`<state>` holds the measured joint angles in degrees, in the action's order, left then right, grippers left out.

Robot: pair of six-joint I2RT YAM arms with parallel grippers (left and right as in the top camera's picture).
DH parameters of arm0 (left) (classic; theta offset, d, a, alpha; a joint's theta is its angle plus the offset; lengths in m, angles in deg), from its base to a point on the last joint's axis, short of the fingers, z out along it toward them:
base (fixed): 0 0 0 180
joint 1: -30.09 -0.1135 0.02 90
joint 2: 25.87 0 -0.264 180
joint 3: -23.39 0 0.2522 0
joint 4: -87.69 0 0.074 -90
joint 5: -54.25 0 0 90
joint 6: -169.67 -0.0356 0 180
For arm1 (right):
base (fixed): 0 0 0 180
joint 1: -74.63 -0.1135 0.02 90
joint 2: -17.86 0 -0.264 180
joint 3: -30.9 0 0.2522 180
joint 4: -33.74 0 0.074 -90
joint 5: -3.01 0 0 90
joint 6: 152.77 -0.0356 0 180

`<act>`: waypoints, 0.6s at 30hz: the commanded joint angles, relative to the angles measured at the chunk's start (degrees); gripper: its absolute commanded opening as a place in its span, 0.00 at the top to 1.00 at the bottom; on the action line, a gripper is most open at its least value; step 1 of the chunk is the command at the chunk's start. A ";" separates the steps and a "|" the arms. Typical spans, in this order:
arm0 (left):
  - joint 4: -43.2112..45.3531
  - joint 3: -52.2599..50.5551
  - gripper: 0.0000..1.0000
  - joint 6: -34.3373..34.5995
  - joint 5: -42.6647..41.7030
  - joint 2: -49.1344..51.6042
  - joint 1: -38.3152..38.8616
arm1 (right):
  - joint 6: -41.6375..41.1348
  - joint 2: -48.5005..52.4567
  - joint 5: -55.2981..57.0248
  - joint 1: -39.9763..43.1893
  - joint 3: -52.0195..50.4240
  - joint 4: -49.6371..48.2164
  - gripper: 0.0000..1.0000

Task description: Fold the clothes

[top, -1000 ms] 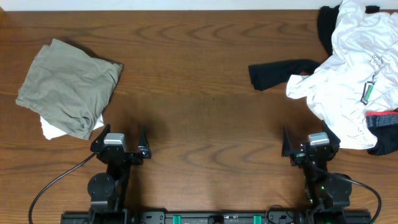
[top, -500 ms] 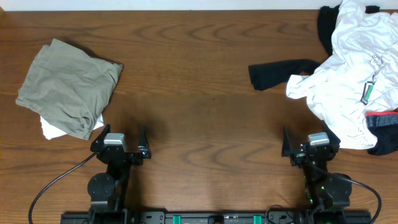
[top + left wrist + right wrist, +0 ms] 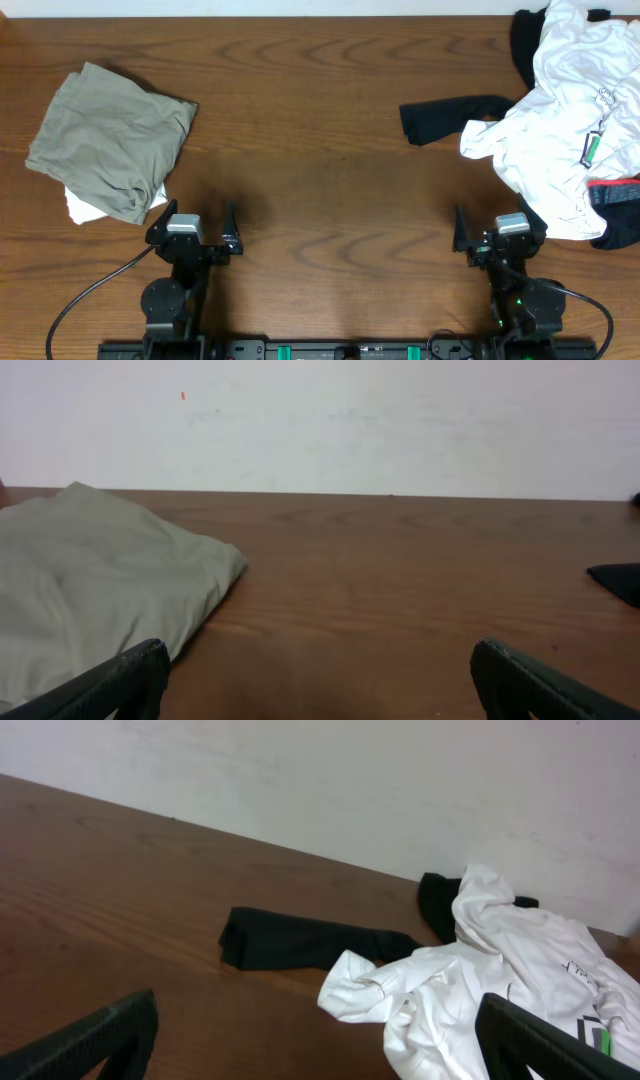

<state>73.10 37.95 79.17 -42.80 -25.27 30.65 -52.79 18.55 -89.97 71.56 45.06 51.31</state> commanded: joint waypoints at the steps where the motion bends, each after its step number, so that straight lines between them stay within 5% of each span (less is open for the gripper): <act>1: -2.40 -0.57 0.02 -1.01 -0.35 -0.22 0.28 | 0.81 -0.31 -0.26 0.28 -0.09 0.15 0.01; 13: -1.81 -0.55 0.02 -0.85 -0.46 -0.22 0.28 | -4.66 -0.31 -0.42 0.28 -0.09 -0.90 0.01; 18: -3.04 1.27 0.02 6.97 -3.91 -0.02 0.28 | -10.38 -0.31 -0.39 0.28 2.14 1.51 0.01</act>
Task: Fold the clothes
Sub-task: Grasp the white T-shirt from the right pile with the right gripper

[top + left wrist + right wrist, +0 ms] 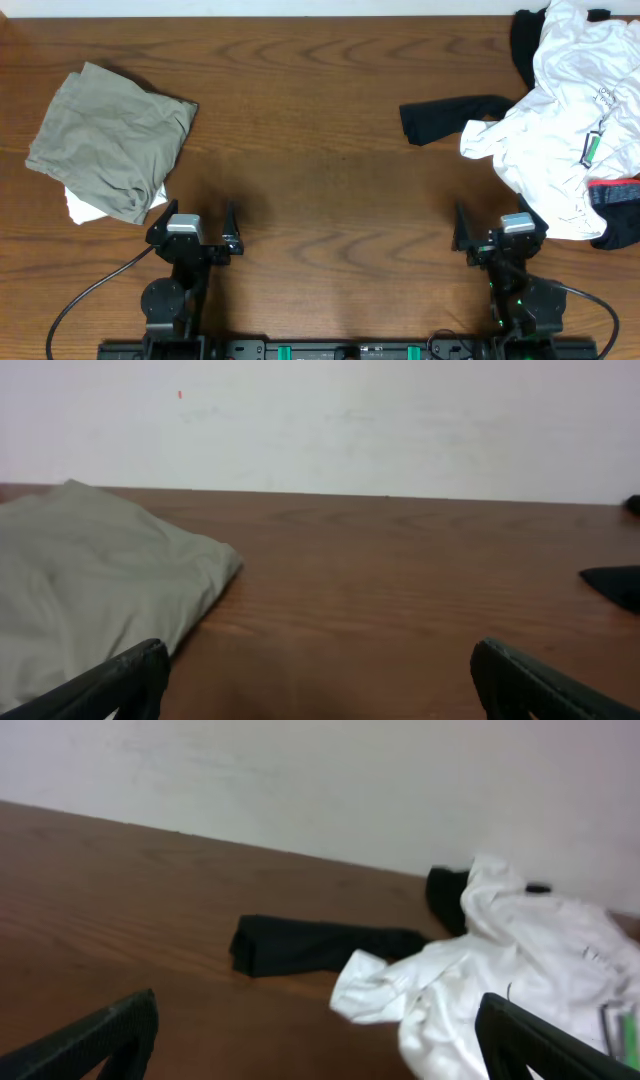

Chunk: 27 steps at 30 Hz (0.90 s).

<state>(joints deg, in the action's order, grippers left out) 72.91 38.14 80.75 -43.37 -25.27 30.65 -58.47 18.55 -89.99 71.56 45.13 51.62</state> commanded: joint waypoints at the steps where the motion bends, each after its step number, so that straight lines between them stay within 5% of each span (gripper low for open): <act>1: -3.98 2.01 0.02 7.43 -4.35 0.15 0.28 | -4.70 -0.31 -0.22 0.28 2.97 2.10 0.01; 9: -20.17 17.55 0.02 10.43 -6.75 6.34 0.28 | -4.72 6.40 6.12 0.28 16.55 17.31 0.01; 21: -45.72 47.17 0.02 5.97 -6.47 34.01 0.28 | -4.68 41.46 6.03 0.46 42.23 34.42 0.01; 27: -53.29 53.40 0.02 5.20 -6.54 45.35 0.28 | -4.68 55.06 2.23 0.44 51.12 37.97 0.01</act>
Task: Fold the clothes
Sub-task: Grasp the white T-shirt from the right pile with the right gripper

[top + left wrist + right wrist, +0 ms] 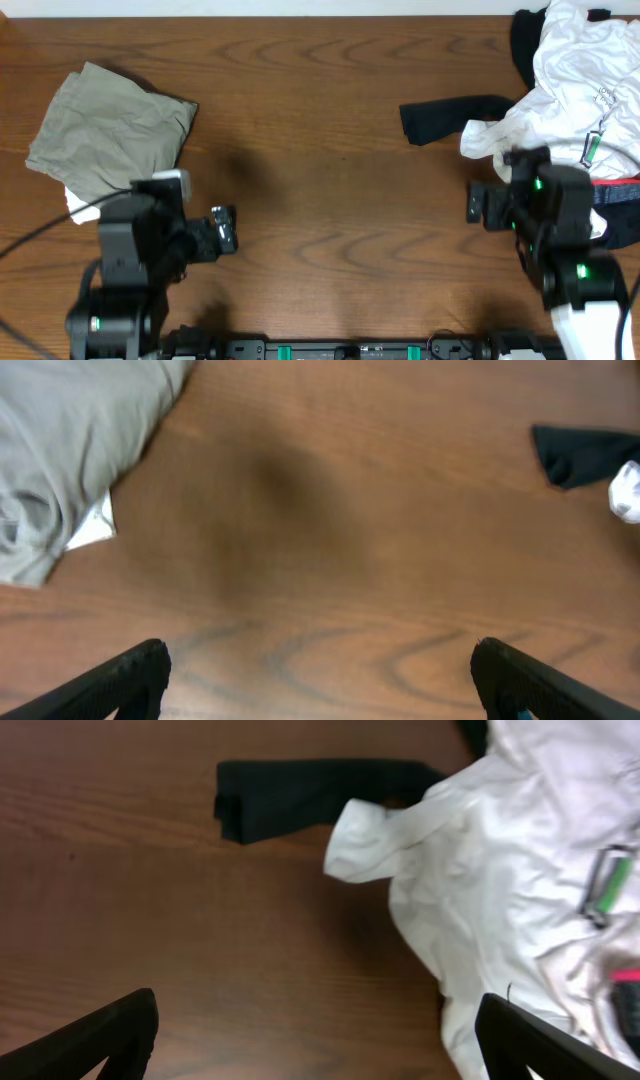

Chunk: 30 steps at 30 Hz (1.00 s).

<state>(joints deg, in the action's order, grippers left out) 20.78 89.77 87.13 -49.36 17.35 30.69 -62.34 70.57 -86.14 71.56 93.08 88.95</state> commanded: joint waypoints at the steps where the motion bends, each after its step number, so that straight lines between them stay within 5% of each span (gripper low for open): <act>1: -1.27 1.77 0.02 -1.18 -0.55 3.56 0.24 | -0.87 4.42 0.17 0.52 3.45 0.68 0.01; 6: -1.14 1.77 0.02 -1.20 -0.52 5.68 0.24 | -11.52 10.91 15.74 4.52 3.41 3.02 0.01; 13: -1.03 1.77 0.02 -1.20 -0.52 5.75 0.24 | -9.25 24.81 11.06 15.47 3.41 -1.01 0.01; 24: -1.03 1.77 0.02 -1.20 -0.50 5.75 0.24 | -7.21 44.35 13.51 17.05 3.41 -4.33 0.07; 26: -1.01 1.77 0.02 -1.20 -0.50 5.75 0.24 | -7.21 45.94 14.03 17.05 3.41 -5.05 0.16; 30: -1.01 1.77 0.02 -1.18 -0.52 5.75 0.24 | -8.04 46.49 14.19 17.03 3.43 -6.56 0.59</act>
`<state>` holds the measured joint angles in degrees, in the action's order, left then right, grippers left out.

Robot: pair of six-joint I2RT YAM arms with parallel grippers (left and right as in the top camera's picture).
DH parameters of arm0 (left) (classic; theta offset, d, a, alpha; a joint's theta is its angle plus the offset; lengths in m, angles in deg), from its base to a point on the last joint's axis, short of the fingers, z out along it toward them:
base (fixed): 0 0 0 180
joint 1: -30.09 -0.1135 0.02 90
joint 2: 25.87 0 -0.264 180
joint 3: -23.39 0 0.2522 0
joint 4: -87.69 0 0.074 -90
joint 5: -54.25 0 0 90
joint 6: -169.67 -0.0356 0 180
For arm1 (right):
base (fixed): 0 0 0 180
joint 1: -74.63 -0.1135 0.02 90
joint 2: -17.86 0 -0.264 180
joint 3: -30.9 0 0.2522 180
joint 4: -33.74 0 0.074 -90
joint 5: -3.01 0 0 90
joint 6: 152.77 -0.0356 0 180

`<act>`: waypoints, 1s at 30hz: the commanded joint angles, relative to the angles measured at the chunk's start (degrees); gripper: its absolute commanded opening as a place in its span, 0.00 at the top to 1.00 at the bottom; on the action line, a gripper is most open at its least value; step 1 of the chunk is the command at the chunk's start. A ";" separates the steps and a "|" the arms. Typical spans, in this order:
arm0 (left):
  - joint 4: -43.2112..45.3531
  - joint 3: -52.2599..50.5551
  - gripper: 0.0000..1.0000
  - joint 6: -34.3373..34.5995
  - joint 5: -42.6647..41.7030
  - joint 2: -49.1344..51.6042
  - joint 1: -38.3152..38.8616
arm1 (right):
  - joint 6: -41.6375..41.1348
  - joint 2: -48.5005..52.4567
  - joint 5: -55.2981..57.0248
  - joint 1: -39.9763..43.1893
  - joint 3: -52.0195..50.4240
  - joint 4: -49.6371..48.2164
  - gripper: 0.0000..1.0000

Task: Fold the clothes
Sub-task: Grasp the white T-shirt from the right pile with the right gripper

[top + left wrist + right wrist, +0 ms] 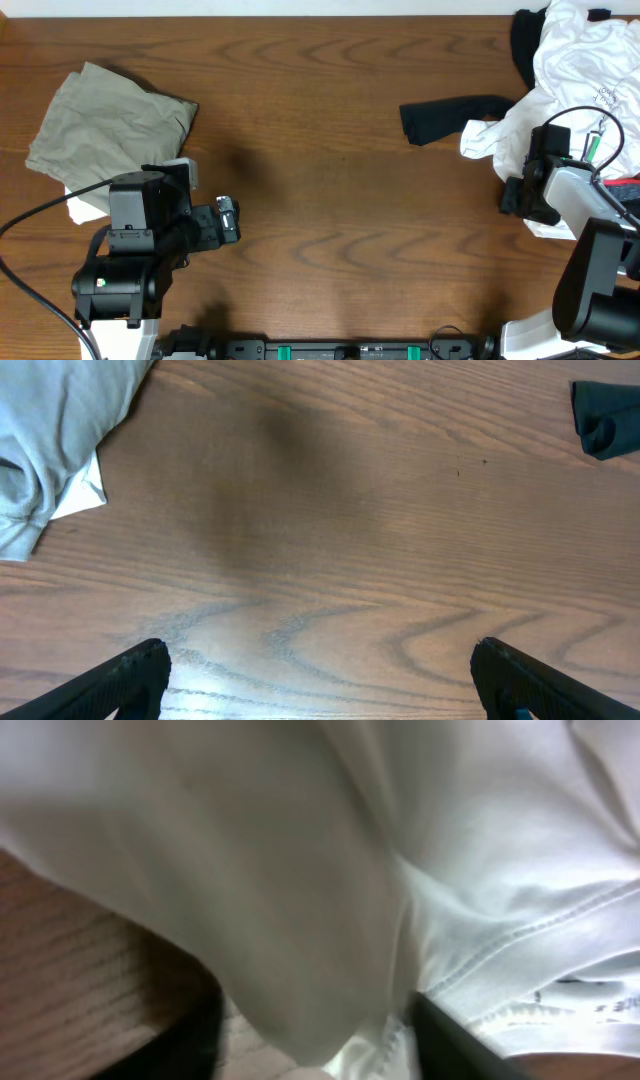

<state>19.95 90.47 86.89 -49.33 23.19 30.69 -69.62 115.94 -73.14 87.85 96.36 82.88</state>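
Note:
A heap of unfolded clothes lies at the table's far right: a white shirt (575, 75) on top, a black garment (445, 115) sticking out to the left, and a red-trimmed dark piece (618, 190) beneath. My right gripper (516, 196) is down at the shirt's lower left edge. In the right wrist view its jaws have narrowed around a thick fold of the white shirt (300, 900), which fills the right gripper (315, 1045). My left gripper (228, 219) hangs open over bare wood, with nothing in the left gripper (320, 670).
A folded olive garment (110, 140) lies at the left on a folded white piece (80, 208); its corner, the olive garment (50, 420), shows in the left wrist view. The brown wooden table (330, 200) stretches between the arms. A white wall runs along the far edge.
My right gripper was open above the table left of the heap; it is now down in the white shirt's edge with jaws narrowed on a fold. The left gripper shifted slightly forward, still open.
Both arms first rested low at the near edge with open grippers facing the back wall, and stayed so. Then both were raised and looking down at the table. Now the right one has hold of the white shirt's edge while the left hovers.

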 commanded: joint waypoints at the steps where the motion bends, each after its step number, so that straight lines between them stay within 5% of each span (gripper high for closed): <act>1: -0.20 1.07 0.02 -0.94 -0.55 -0.09 0.24 | -0.85 0.92 1.16 0.76 0.15 -0.74 0.72; 4: -0.20 1.07 0.02 -0.96 -0.55 -0.09 0.24 | -0.83 0.11 0.85 0.74 0.26 -1.11 0.99; 10: -0.15 1.07 0.02 -0.96 -0.52 -0.09 0.24 | 1.22 -6.71 -6.88 -0.22 4.48 1.07 0.99; 17: -0.15 1.07 0.02 -0.94 -0.55 -0.09 0.24 | 9.40 -21.22 -26.60 -6.21 23.28 8.44 0.99; 21: 0.07 1.07 0.02 -0.96 -0.52 -0.09 0.24 | 11.87 -26.80 -33.77 -16.41 32.35 9.57 0.99; 30: 0.07 1.07 0.02 -0.96 -0.52 -0.09 0.24 | 11.67 -26.21 -37.11 -41.22 34.01 9.81 0.99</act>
<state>20.15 90.47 86.89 -49.33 23.19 30.69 -59.11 86.81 -106.34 52.26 130.70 92.82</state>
